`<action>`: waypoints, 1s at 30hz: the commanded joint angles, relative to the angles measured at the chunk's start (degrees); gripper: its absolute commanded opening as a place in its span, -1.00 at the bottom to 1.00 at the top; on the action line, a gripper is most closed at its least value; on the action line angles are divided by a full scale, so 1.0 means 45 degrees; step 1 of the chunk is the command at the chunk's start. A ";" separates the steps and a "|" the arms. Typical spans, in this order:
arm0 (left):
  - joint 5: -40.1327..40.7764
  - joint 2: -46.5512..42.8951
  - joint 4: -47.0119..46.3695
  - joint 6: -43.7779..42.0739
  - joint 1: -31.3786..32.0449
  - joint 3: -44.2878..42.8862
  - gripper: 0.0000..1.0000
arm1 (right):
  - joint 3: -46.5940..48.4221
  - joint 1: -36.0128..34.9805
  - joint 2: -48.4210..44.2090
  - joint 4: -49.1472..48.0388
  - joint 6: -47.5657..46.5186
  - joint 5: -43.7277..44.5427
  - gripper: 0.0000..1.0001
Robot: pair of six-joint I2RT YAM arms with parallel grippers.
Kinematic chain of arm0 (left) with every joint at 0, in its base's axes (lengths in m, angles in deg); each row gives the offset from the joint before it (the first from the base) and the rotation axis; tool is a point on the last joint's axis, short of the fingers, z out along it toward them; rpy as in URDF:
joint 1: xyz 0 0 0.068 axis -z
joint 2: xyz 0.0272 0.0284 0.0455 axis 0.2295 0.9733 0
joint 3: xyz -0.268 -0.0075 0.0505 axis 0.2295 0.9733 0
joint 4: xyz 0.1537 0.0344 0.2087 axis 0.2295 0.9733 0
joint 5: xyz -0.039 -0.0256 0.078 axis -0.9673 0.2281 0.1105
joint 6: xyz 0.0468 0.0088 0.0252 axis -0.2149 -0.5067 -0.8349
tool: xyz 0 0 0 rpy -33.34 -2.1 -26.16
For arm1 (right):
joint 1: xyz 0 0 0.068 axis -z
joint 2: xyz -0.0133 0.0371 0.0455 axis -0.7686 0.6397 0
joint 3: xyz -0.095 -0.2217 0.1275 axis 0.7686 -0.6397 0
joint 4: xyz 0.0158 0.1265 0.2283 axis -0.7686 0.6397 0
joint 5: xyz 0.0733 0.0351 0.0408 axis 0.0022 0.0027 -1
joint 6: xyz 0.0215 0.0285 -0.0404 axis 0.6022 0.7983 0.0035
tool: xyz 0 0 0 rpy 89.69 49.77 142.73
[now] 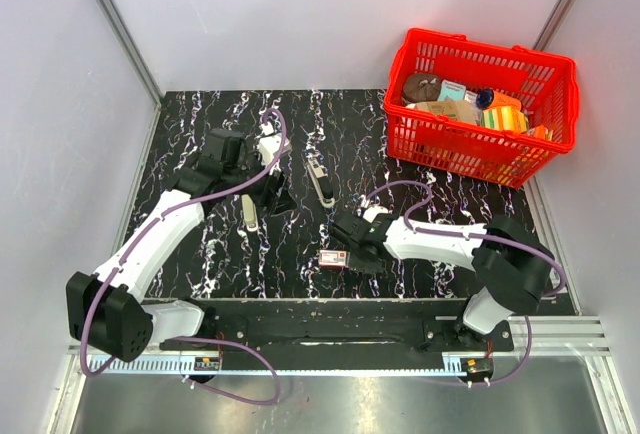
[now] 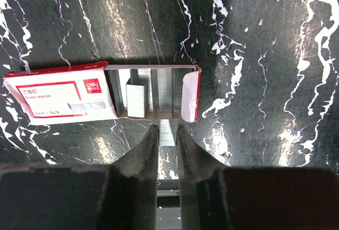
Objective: Unload the staples from the stapler
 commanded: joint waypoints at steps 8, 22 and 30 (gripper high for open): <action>-0.0256 -0.0285 -0.0403 -0.0129 0.0037 0.0057 0.35 | 0.0689 -0.0002 0.0217 0.0175 -0.0377 0.0410 -0.81; -0.0276 -0.0363 -0.0403 -0.0149 0.0037 0.0194 0.34 | 0.0983 0.0447 0.0628 0.0214 -0.0807 0.0137 -0.81; -0.0295 -0.0325 -0.0403 -0.0149 0.0017 0.0214 0.34 | 0.1159 0.0466 0.0842 0.0194 -0.0983 0.0078 -0.81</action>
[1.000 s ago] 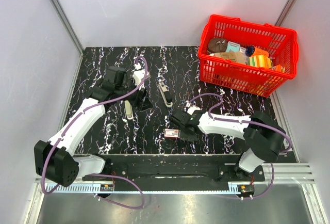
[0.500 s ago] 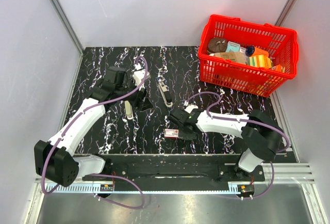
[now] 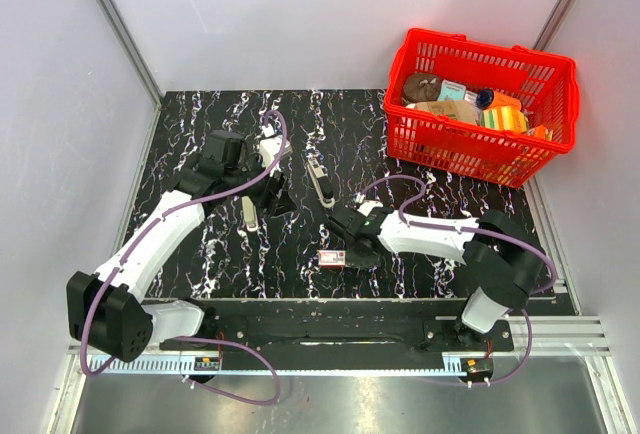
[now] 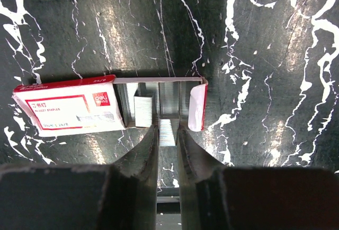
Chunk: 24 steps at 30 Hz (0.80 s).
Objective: Unload the staples from the stapler
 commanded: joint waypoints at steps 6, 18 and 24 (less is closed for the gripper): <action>-0.0330 -0.0310 -0.0378 -0.0129 0.0012 0.0078 0.33 | 0.0274 0.0083 -0.0120 -0.0180 -0.0274 -0.0078 -0.81; -0.0330 -0.0349 -0.0398 -0.0071 0.0012 0.0117 0.32 | -0.0371 0.0083 -0.1039 -0.0962 -0.0431 -0.0391 -0.78; -0.0349 -0.0368 -0.0398 -0.0012 -0.0007 0.0273 0.33 | -0.0312 0.0083 -0.0824 -0.0962 -0.0548 -0.0430 -0.78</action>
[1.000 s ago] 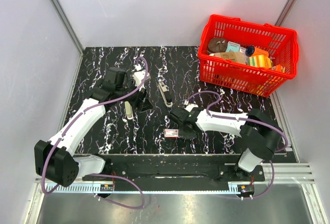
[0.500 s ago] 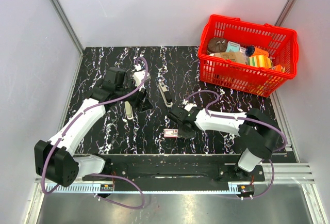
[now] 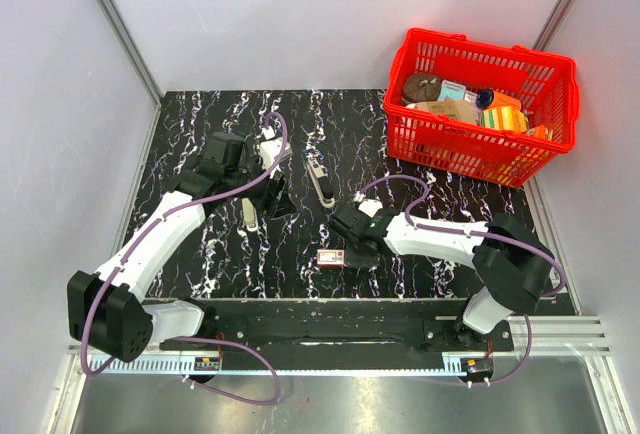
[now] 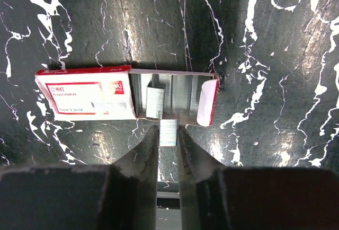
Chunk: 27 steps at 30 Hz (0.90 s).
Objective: Unload the staples from the stapler
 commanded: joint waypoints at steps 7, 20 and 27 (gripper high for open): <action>-0.0310 -0.0461 -0.0398 -0.0041 0.0012 -0.0023 0.32 | 0.0145 0.0083 -0.0070 -0.0141 -0.0243 -0.0046 -0.75; -0.0447 -0.0442 -0.0183 0.0017 0.0012 -0.0199 0.32 | 0.0242 0.0083 0.0223 -0.0102 -0.0379 -0.0222 -0.55; -0.0584 -0.0559 -0.0183 0.0173 -0.0007 -0.0102 0.33 | 0.0321 0.0083 0.0340 -0.0102 -0.0419 -0.0262 -0.36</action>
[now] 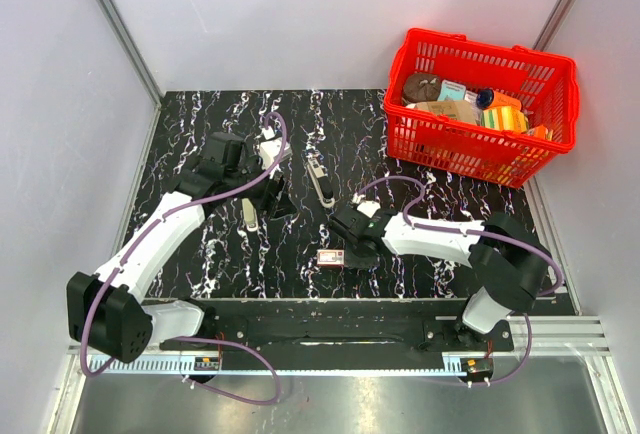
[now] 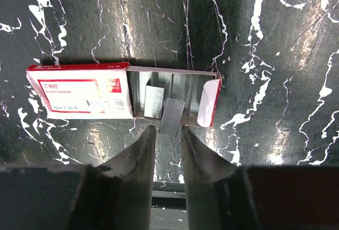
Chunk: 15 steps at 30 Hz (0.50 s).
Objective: Unload the staples from the stapler
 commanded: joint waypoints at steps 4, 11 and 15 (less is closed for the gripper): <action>-0.0565 -0.0613 -0.0139 0.0145 0.0012 -0.0160 0.33 | 0.0360 0.0097 0.0136 -0.0049 -0.0137 -0.0043 -0.31; -0.0624 -0.0613 -0.0139 0.0223 0.0051 -0.0082 0.33 | 0.0009 0.0097 -0.0624 -0.0088 0.0116 0.0172 -0.38; -0.0624 -0.0613 -0.0139 0.0184 0.0071 -0.0024 0.33 | -0.0401 0.0078 -0.1502 -0.0185 0.0214 0.0152 -0.50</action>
